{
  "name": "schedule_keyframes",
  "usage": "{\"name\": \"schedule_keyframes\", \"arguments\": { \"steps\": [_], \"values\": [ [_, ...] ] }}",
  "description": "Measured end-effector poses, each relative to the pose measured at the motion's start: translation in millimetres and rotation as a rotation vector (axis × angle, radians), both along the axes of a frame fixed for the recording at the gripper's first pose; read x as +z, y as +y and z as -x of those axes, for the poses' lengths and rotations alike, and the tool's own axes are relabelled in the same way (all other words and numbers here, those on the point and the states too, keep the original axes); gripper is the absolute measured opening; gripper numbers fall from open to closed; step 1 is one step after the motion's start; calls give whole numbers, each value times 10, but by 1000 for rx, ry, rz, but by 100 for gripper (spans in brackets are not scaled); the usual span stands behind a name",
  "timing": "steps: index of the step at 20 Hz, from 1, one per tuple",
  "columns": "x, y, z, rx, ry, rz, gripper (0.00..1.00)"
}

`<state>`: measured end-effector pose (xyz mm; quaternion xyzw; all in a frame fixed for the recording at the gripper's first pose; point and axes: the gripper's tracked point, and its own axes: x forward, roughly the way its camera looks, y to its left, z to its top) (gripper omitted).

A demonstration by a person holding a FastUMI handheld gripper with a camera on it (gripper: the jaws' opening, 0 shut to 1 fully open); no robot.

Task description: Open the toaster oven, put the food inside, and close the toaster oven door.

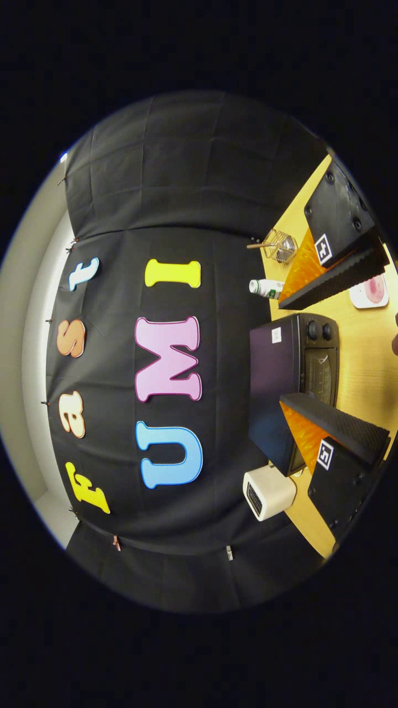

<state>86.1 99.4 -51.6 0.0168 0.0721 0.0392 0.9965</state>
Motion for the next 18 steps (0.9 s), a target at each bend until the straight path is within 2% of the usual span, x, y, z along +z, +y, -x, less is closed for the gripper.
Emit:
{"name": "schedule_keyframes", "arguments": {
  "steps": [7,15,18],
  "values": [
    [-536,680,-497,53,121,-25,98],
    [-1080,1046,-939,45,193,25,98],
    [-1031,1116,-1012,56,146,45,98]
  ]
}}
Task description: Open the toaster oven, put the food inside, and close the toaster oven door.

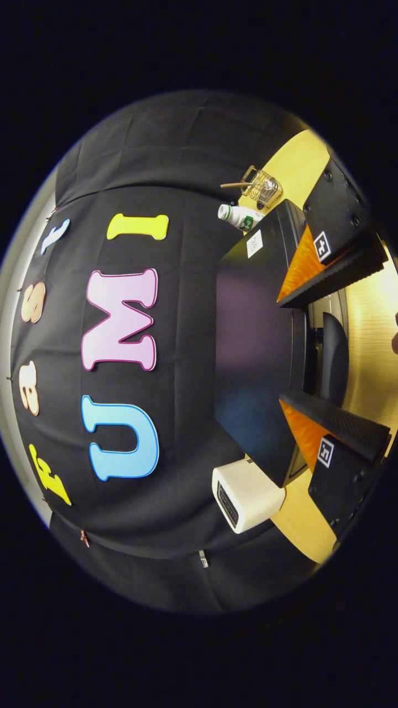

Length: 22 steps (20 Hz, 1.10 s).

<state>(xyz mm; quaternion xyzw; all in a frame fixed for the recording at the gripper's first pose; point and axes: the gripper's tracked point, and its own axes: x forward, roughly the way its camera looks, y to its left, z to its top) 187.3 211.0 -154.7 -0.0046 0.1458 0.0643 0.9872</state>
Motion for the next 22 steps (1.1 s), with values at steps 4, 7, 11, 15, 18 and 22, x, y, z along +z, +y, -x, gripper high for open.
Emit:
{"name": "schedule_keyframes", "arguments": {
  "steps": [4,7,11,15,18,22],
  "values": [
    [-43,-22,46,-16,20,-20,98],
    [-244,-43,216,10,65,58,98],
    [-334,-51,284,-13,83,-60,98],
    [-310,-38,433,-14,100,-53,98],
    [-392,-71,640,-13,116,-38,98],
    [-514,-93,918,14,129,-24,98]
  ]
}}
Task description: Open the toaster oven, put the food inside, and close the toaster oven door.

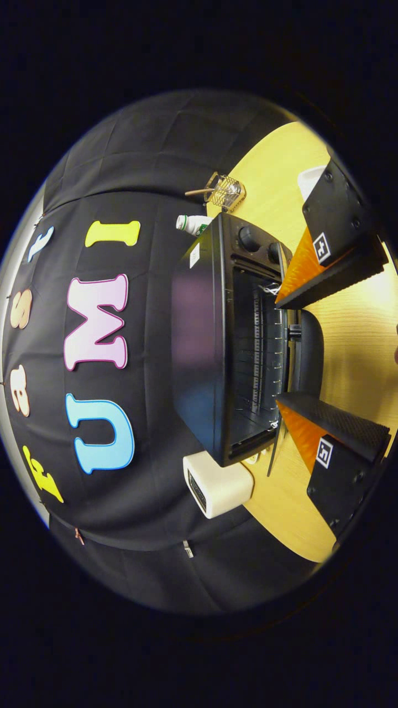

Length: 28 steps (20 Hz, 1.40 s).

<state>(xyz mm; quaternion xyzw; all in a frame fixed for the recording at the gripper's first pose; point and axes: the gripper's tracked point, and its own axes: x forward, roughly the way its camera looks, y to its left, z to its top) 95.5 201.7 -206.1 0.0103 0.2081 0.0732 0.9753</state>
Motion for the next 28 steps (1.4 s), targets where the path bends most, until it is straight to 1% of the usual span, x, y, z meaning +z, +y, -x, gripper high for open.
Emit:
{"name": "schedule_keyframes", "arguments": {
  "steps": [2,3,6,8,10,13,14,17,21,24,28],
  "values": [
    [-98,-1,122,22,17,9,98],
    [-172,-10,217,34,41,36,98],
    [-331,-17,390,88,37,148,99],
    [-471,-35,469,104,55,161,99],
    [-676,-45,577,109,122,149,100],
    [-1094,-68,793,131,265,156,99],
    [-1123,-128,848,133,289,163,99],
    [-980,-299,839,120,265,142,99],
    [-550,-639,829,105,199,131,99],
    [-329,-1072,789,77,172,137,99],
    [-162,-1757,638,9,166,152,99]
  ]
}}
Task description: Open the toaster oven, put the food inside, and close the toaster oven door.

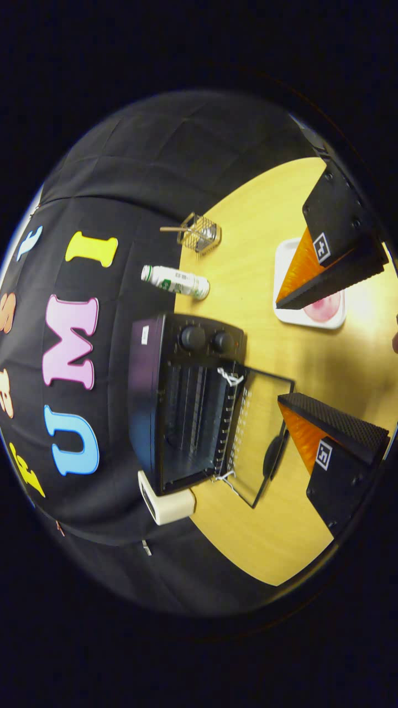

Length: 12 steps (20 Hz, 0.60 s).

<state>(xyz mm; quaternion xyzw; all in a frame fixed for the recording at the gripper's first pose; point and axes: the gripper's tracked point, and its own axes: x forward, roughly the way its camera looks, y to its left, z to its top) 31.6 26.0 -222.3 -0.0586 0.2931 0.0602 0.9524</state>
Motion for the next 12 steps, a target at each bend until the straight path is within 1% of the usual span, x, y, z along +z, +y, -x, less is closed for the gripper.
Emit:
{"name": "schedule_keyframes", "arguments": {
  "steps": [2,6,10,12],
  "values": [
    [63,-288,-72,-16,-6,12,99],
    [159,-761,-201,-22,7,10,99],
    [72,-1176,-279,-51,88,-50,99],
    [-68,-1387,-265,-61,155,-73,99]
  ]
}}
